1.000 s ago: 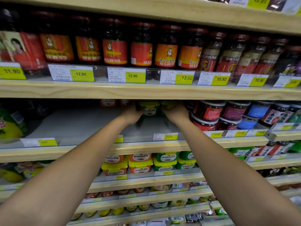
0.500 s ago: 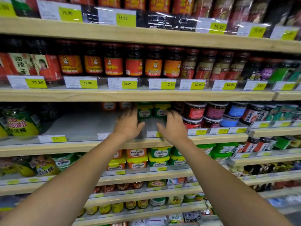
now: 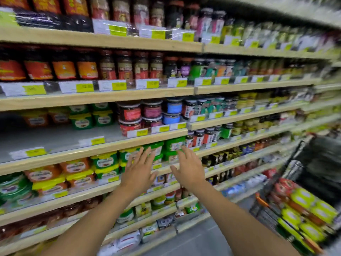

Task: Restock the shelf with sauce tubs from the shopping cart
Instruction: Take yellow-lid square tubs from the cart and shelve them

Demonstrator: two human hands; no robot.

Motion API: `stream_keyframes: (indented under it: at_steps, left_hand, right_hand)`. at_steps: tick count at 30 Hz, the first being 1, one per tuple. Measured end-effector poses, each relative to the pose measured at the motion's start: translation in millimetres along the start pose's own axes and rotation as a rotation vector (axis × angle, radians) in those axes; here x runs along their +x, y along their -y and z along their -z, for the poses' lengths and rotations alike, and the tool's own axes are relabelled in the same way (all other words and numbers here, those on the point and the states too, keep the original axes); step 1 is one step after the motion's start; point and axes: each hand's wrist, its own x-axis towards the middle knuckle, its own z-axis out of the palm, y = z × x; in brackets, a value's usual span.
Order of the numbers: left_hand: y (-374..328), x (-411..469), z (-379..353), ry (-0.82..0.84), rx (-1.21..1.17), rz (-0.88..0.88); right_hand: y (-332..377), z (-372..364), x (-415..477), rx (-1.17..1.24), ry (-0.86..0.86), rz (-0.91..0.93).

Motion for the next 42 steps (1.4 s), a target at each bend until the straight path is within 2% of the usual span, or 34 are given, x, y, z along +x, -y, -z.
stream_keyframes:
  at_steps: [7,13,24,33,38,42]
  left_hand:
    - [-139,11,-77,0.167,-0.074,-0.261]
    - [-242,38,-124,0.307,-0.101,-0.45]
    - [-392,143,-213,0.466,-0.133,-0.678]
    - [-478,221,-286,0.598,-0.161,-0.786]
    - [-532,247,-310,0.604,-0.152,-0.82]
    - [-570,259,-341,0.634,-0.14,-0.81]
  right_hand:
    - [-144,19,-106,-0.067,0.115,-0.292]
    - [-241,24,-175,-0.113,0.127,-0.538]
    - [-408,15,-220,-0.143,0.156,-0.962]
    - [-498,2,-226,-0.024,0.159,-1.198]
    - [-552,0,-225,-0.011,0.173,-1.249]
    - [-606,-9,-225,0.0,0.252,-1.233]
